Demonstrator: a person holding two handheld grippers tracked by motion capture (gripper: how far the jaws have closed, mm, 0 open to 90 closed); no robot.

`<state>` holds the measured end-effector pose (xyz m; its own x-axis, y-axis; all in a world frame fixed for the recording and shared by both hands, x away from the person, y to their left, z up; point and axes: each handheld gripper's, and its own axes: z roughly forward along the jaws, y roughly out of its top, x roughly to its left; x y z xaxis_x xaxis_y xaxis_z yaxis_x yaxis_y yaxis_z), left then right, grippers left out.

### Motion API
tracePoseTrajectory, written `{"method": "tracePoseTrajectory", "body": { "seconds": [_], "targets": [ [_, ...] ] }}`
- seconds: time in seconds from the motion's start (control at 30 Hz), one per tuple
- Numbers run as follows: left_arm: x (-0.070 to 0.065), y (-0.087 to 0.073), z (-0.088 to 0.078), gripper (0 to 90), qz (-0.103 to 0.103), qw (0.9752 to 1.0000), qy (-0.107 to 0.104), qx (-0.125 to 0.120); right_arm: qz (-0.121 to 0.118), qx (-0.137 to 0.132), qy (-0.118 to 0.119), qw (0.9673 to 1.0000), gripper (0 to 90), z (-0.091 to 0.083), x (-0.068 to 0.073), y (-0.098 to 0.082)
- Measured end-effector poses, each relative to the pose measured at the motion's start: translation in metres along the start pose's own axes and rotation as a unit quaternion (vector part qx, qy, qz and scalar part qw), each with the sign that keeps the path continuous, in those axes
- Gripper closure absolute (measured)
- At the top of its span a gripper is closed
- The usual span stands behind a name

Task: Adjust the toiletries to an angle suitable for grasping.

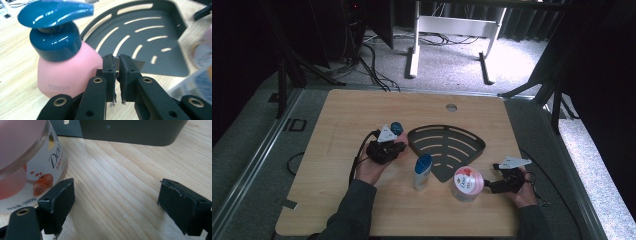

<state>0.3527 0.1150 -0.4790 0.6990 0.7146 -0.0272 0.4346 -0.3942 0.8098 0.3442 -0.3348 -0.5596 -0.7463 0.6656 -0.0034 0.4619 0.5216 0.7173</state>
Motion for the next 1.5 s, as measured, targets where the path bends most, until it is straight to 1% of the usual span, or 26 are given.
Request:
{"method": "tracePoseTrajectory", "body": {
  "seconds": [0.07,0.13,0.23,0.33,0.4,0.5,0.57,0.6,0.67,0.73,0.77,0.87,0.9,0.97,1.0,1.03,1.1,1.17,1.2,1.27,1.3,1.37,1.4,1.43,1.47,1.5],
  "targets": [
    [-0.004,0.0,-0.005,83.1,0.002,1.0,-0.007,-0.003,0.0,0.0,0.0,1.0,13.6,0.0,0.0,0.0],
    [-0.01,-0.002,-0.01,82.8,0.003,0.9998,-0.019,-0.006,0.0,0.0,0.0,1.0,13.6,0.0,0.0,0.0],
    [-0.019,-0.004,-0.015,82.6,0.007,0.9997,-0.025,-0.002,0.0,0.0,0.0,1.0,13.6,0.0,0.0,0.0],
    [-0.027,-0.004,-0.022,82.5,0.009,0.9992,-0.036,-0.011,0.0,0.0,0.0,1.0,13.6,0.0,0.0,0.0],
    [-0.033,-0.002,-0.027,82.3,0.018,0.9989,-0.041,-0.014,0.0,0.0,0.0,1.0,13.6,0.0,0.0,0.0],
    [-0.043,-0.002,-0.037,82.0,0.026,0.9982,-0.05,-0.022,0.0,0.001,0.0,1.0,13.6,0.0,0.0,0.0],
    [-0.045,-0.002,-0.039,82.0,0.028,0.998,-0.051,-0.024,0.001,0.0,0.0,1.0,13.6,0.0,0.0,0.0],
    [-0.05,-0.003,-0.045,82.1,0.035,0.9974,-0.057,-0.026,0.0,0.0,0.0,1.0,13.6,0.0,0.0,0.0],
    [-0.056,-0.005,-0.049,82.0,0.037,0.9973,-0.057,-0.029,0.0,0.0,0.0,1.0,13.6,0.0,0.0,0.0],
    [-0.058,-0.007,-0.051,82.1,0.037,0.9971,-0.059,-0.032,0.0,0.0,0.0,1.0,13.6,0.0,0.0,0.0],
    [-0.062,-0.011,-0.053,82.1,0.04,0.9965,-0.066,-0.032,-0.001,-0.001,0.0,1.0,13.6,0.0,0.0,0.0],
    [-0.066,-0.013,-0.055,82.1,0.044,0.9962,-0.07,-0.028,-0.001,0.0,0.0,1.0,13.6,0.0,0.0,0.0],
    [-0.07,-0.015,-0.056,82.1,0.047,0.9955,-0.077,-0.028,-0.001,0.0,0.0,1.0,13.6,0.0,0.0,0.0],
    [-0.075,-0.016,-0.057,82.2,0.051,0.9946,-0.085,-0.029,-0.001,0.0,0.0,1.0,13.6,0.0,0.0,0.0],
    [-0.075,-0.016,-0.057,82.2,0.051,0.9946,-0.085,-0.029,-0.001,0.0,0.0,1.0,13.6,0.0,0.0,0.0],
    [-0.081,-0.016,-0.056,82.2,0.058,0.9935,-0.093,-0.028,-0.001,-0.001,0.0,1.0,13.6,0.0,0.0,0.0],
    [-0.087,-0.016,-0.055,82.2,0.068,0.9923,-0.1,-0.025,-0.001,0.0,0.0,1.0,13.6,0.0,0.0,0.0],
    [-0.093,-0.015,-0.052,82.3,0.074,0.9912,-0.107,-0.024,-0.001,-0.001,0.0,1.0,13.6,0.0,0.0,0.0],
    [-0.093,-0.015,-0.052,82.3,0.074,0.9912,-0.107,-0.024,-0.001,-0.001,0.0,1.0,13.6,0.0,0.0,0.0],
    [-0.099,-0.017,-0.043,82.3,0.076,0.99,-0.117,-0.024,-0.001,-0.001,0.0,1.0,13.6,0.0,0.0,0.0],
    [-0.099,-0.017,-0.043,82.3,0.076,0.99,-0.117,-0.024,-0.001,-0.001,0.0,1.0,13.6,0.0,0.0,0.0],
    [-0.103,-0.02,-0.034,82.3,0.082,0.9896,-0.117,-0.012,-0.001,-0.001,0.0,1.0,13.6,0.0,0.0,0.0],
    [-0.104,-0.021,-0.031,82.3,0.08,0.99,-0.116,-0.008,-0.001,-0.001,0.0,1.0,13.6,0.0,0.0,0.0],
    [-0.104,-0.023,-0.027,82.4,0.083,0.9906,-0.109,0.002,-0.001,-0.001,0.0,1.0,13.6,0.0,0.0,0.0],
    [-0.104,-0.023,-0.027,82.4,0.083,0.9906,-0.109,0.002,-0.001,-0.001,0.0,1.0,13.6,0.0,0.0,0.0],
    [-0.103,-0.025,-0.024,82.4,0.089,0.9911,-0.097,0.018,-0.001,-0.001,0.0,1.0,13.6,0.0,0.0,0.0]
  ]
}}
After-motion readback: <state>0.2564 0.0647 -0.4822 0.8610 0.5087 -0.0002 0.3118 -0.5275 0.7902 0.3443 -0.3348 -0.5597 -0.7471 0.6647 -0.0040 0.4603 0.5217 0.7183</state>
